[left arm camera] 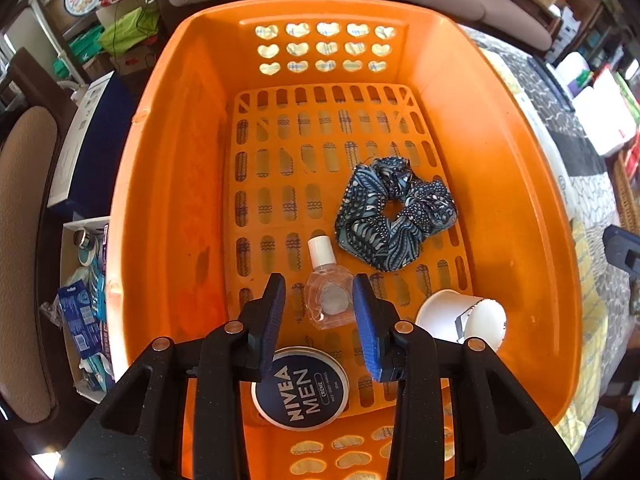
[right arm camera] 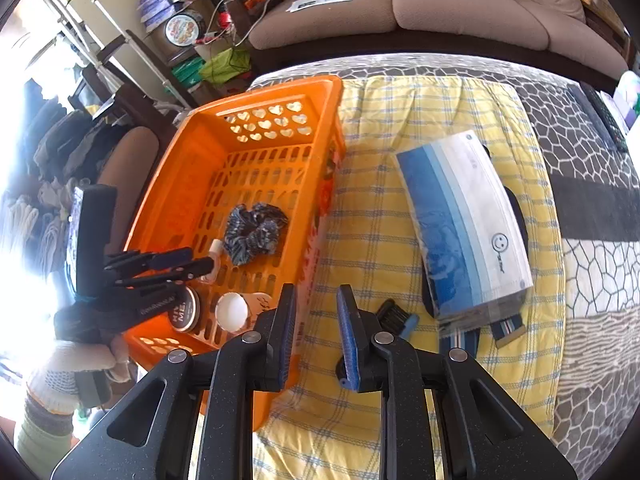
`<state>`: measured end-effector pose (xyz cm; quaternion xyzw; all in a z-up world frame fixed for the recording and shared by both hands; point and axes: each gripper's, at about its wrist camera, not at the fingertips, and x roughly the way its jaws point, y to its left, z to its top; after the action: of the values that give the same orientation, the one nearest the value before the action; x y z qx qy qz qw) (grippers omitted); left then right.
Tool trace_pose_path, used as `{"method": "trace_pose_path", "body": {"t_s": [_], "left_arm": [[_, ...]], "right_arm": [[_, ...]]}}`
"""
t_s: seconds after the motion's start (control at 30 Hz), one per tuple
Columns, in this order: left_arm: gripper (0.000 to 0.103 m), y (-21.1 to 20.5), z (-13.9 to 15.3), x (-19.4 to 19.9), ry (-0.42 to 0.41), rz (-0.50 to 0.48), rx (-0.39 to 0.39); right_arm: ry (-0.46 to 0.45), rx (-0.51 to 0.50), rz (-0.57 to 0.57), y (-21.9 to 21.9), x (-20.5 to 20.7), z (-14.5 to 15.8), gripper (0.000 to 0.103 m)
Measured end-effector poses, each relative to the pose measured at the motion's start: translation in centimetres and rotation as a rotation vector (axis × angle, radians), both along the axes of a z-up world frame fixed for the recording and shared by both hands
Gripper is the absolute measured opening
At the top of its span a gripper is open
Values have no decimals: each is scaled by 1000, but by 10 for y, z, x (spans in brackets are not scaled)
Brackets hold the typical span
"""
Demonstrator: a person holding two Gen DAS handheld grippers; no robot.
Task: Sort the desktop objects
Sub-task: 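Open both grippers to drop the bottle and scrunchie into the basket, then move the right gripper to the black-and-blue hairbrush on the cloth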
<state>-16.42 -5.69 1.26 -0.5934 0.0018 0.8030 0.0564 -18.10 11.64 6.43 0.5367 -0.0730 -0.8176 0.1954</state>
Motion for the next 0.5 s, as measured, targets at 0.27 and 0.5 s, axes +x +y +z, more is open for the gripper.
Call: {"method": "trace_pose_path", "body": {"t_s": [0.27,0.5], "left_arm": [[52,9,35,19,74,-10,38],[65,51,67,39,115,-86,110]], "right_arm": [[-4,-2,-67,28,13,-2,22],[-3,5,-144,63,31,1,25]]}}
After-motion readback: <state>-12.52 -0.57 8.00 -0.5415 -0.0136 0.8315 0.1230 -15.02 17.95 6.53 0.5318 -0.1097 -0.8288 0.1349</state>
